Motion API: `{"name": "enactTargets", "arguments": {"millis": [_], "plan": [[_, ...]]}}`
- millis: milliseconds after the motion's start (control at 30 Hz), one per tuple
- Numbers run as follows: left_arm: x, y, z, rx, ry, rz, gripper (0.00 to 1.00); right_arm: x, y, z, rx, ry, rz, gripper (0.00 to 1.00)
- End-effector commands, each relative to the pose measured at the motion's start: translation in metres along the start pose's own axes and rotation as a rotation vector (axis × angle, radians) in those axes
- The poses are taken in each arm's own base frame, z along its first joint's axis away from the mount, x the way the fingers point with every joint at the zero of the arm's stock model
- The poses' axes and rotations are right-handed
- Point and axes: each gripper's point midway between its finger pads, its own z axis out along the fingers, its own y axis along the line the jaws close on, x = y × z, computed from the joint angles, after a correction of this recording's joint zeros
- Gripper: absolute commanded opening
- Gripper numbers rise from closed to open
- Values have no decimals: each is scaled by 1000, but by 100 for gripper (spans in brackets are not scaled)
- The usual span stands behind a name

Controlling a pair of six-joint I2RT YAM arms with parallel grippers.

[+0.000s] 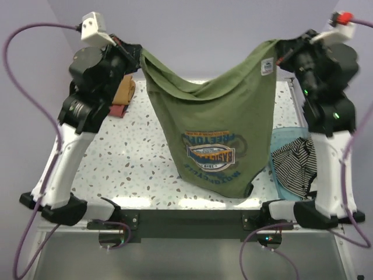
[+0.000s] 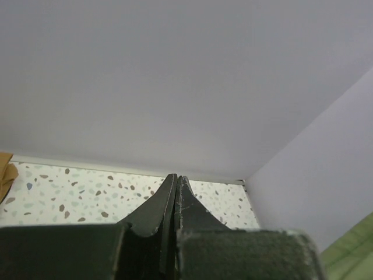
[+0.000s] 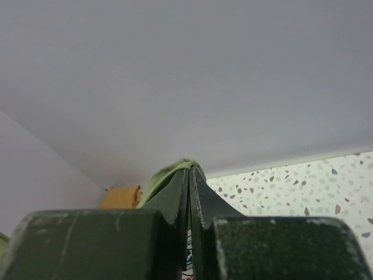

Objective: Fold and stack the tank tops
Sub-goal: Flatten the tank top out

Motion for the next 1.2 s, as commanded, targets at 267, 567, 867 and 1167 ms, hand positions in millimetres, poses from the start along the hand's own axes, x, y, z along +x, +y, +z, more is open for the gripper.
{"name": "enactTargets", "arguments": {"millis": [267, 567, 867, 1167], "plan": [[-86, -22, 162, 444, -303, 37, 0, 8, 29, 162, -120, -73, 28, 0], [-151, 1, 104, 532, -465, 70, 0, -31, 30, 113, -132, -230, 18, 0], [15, 97, 83, 303, -119, -87, 0, 184, -81, 66, 131, 256, 39, 0], [295, 224, -84, -98, 411, -341, 12, 383, -176, -103, 379, 782, 127, 39]]}}
